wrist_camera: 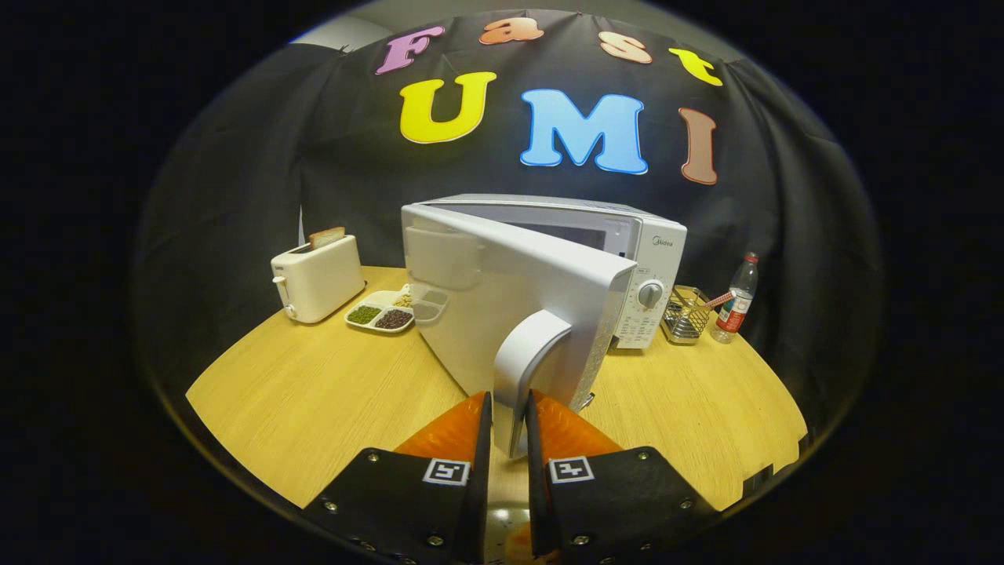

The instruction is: Open the microwave, put the food inside, and close the microwave door.

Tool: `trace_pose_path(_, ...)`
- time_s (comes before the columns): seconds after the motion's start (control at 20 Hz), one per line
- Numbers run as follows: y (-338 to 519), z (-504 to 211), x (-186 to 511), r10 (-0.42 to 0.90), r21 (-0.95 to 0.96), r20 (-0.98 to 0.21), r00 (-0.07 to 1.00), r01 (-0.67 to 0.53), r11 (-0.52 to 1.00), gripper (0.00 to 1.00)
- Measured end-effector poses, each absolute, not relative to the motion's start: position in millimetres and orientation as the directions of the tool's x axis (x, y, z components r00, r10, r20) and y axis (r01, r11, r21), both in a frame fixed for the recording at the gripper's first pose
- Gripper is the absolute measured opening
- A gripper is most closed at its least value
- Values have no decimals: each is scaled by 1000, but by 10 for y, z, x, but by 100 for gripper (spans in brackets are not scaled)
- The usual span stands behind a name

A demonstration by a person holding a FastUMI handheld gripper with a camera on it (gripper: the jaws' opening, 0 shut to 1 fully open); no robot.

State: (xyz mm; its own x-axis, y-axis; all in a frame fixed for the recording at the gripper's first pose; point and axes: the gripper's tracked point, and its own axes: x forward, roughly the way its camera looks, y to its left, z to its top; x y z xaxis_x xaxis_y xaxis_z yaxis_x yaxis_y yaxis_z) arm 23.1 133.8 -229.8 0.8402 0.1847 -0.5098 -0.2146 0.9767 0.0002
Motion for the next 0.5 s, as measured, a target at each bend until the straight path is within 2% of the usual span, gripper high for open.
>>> trace_pose_path(0.5,2077,-2300,-227,252,-2,-506,825,-293,956,23)
